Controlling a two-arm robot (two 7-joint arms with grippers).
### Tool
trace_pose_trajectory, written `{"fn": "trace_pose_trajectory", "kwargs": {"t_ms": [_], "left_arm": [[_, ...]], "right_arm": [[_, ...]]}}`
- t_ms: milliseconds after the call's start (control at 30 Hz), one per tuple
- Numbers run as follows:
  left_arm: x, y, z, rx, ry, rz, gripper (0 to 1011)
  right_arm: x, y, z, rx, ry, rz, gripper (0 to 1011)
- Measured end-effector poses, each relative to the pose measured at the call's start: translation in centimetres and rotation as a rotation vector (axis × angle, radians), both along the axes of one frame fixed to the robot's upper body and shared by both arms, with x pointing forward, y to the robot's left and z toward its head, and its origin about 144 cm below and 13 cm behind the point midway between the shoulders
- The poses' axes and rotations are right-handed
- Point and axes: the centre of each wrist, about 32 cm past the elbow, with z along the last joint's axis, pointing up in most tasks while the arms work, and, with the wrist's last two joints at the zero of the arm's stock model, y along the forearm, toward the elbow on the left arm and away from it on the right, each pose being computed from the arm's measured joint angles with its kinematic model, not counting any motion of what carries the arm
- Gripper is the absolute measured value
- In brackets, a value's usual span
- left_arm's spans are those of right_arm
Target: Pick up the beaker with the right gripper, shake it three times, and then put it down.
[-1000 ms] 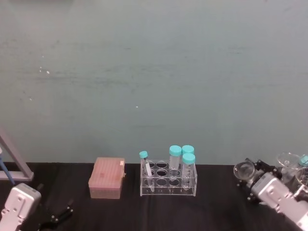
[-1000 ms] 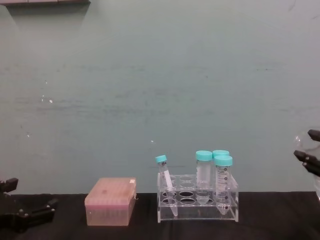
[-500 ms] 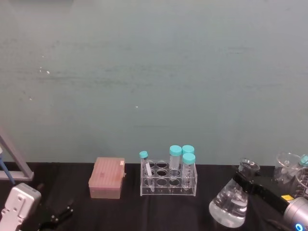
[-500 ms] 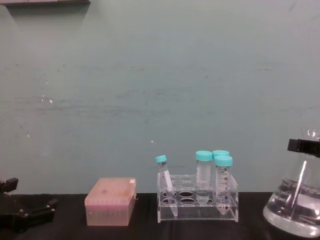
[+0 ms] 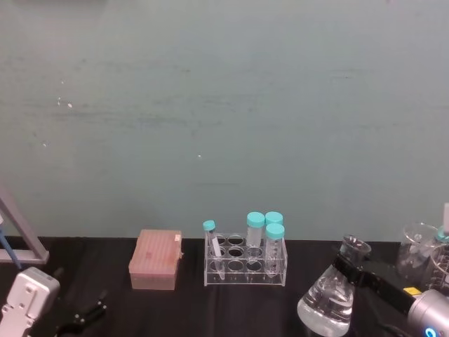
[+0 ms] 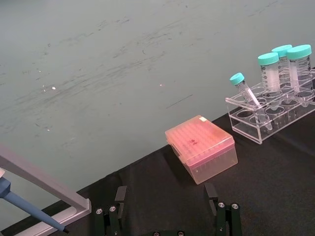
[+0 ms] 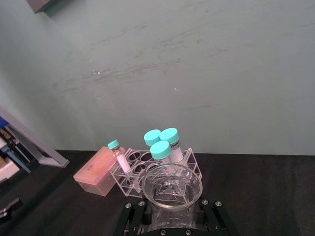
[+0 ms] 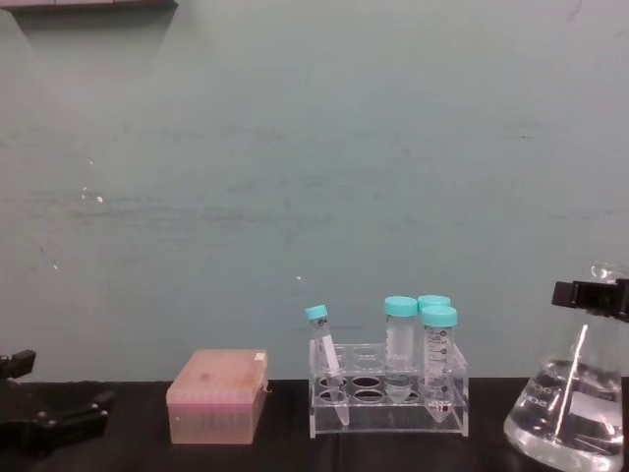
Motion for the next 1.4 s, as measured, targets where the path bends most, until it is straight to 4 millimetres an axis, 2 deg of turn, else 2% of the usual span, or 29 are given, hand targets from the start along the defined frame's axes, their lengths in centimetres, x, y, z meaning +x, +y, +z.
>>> {"fn": "trace_pose_trajectory", "kwargs": {"t_ms": [467, 933, 1100, 1400], "left_arm": [[0.0, 0.0, 0.0, 0.0, 0.0, 0.0, 1000], [0.0, 0.0, 0.0, 0.0, 0.0, 0.0, 1000], [0.0, 0.0, 0.0, 0.0, 0.0, 0.0, 1000], [0.0, 0.0, 0.0, 0.0, 0.0, 0.0, 1000]], "right_arm": [[-0.2, 0.7, 0.0, -0.186, -0.104, 0.02, 450], [-0.2, 0.7, 0.0, -0.188, -0.113, 0.02, 450], [0.1, 0.5, 0.1, -0.15, -0.066, 0.029, 450], [0.8, 1.4, 0.3, -0.17, -0.067, 0.058, 450]]}}
